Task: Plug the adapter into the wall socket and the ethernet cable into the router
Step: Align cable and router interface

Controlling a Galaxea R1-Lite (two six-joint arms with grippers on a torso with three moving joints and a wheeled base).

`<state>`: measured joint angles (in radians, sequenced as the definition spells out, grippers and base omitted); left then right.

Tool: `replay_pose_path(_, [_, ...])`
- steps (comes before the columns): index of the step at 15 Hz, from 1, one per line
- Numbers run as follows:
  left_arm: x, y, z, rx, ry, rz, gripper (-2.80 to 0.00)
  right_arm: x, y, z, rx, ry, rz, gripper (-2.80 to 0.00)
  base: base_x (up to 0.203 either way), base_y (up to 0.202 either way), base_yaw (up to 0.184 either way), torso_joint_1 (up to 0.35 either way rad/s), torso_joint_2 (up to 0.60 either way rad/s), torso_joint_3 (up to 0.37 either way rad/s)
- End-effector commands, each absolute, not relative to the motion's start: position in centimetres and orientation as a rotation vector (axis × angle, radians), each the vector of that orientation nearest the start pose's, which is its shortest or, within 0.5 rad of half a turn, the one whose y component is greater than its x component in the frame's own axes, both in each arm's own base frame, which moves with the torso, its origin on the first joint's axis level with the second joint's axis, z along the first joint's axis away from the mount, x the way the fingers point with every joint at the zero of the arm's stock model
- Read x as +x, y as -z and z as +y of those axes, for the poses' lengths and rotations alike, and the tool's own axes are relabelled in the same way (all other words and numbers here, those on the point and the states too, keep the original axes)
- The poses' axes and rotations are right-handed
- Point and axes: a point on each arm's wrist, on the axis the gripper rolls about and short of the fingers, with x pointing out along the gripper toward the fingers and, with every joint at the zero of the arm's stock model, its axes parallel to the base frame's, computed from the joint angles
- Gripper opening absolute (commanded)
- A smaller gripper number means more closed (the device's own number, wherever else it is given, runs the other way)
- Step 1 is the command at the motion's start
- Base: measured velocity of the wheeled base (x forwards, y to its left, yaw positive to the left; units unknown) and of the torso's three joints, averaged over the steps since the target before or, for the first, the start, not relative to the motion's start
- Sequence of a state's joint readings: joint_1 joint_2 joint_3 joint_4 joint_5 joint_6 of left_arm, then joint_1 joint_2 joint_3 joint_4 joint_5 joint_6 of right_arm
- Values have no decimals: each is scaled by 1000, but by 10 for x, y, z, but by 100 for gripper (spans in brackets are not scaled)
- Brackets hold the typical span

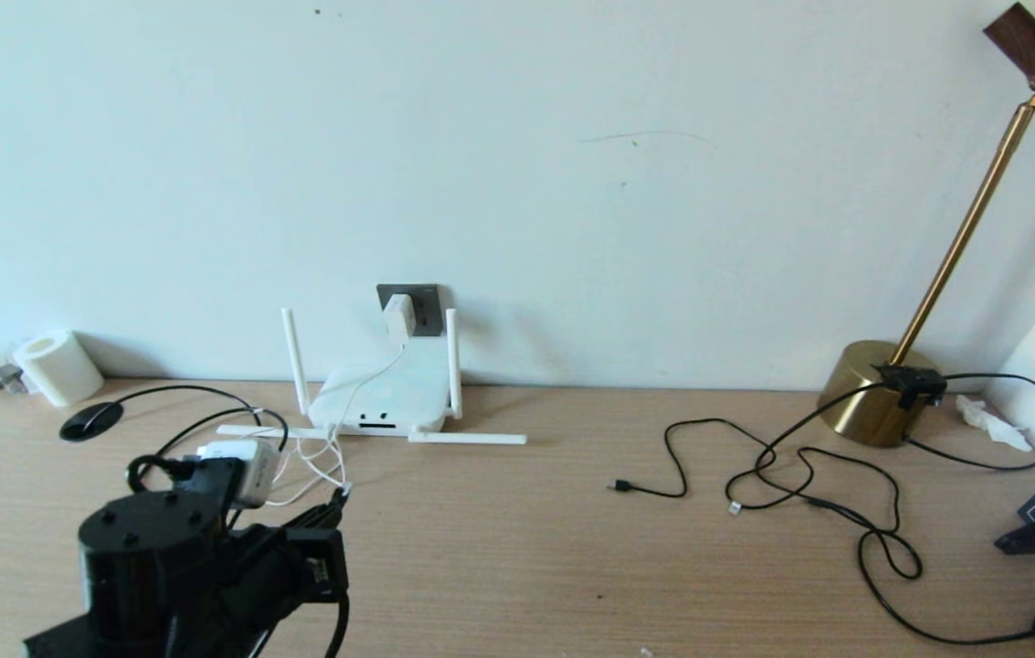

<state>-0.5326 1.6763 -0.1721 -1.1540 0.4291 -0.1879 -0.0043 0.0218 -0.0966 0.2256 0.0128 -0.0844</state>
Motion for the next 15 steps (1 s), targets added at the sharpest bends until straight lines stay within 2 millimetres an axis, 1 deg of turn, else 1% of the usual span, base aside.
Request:
replay_pose_path(1, [194,-86,-103,-15,81,351,-280,-31,-77,0,-76,-7,138,0,0,0,0,0,0,0])
replay_pose_path(2, [198,-82,-105,-10,86,366,-280,-31,-77,0,-48,9,138,0,0,0,0,0,0,0])
replay_pose_path(4, [214,-74,-111,-6,80,384,-280,-31,-77,0,11,28,135,0,0,0,0,0,0,0])
replay_pose_path(5, [221,-70,-115,-7,80,390,-280,-31,-77,0,11,28,135,0,0,0,0,0,0,0])
replay_pose_path(6, [230,-67,-118,-31,78,393,-280,-31,-77,0,11,28,135,0,0,0,0,0,0,0])
replay_pose_path(8, [245,-64,-126,-134,60,384,-280,-31,-77,0,11,30,135,0,0,0,0,0,0,0])
replay_pose_path(10, [247,-60,-128,-150,55,394,-280,-31,-77,0,12,30,135,0,0,0,0,0,0,0])
replay_pose_path(13, [246,-62,-131,-147,55,382,-280,-32,-77,-1,-40,32,140,0,0,0,0,0,0,0])
replay_pose_path(15, [244,-61,-132,-156,10,372,-280,-32,-77,-1,-39,32,140,0,0,0,0,0,0,0])
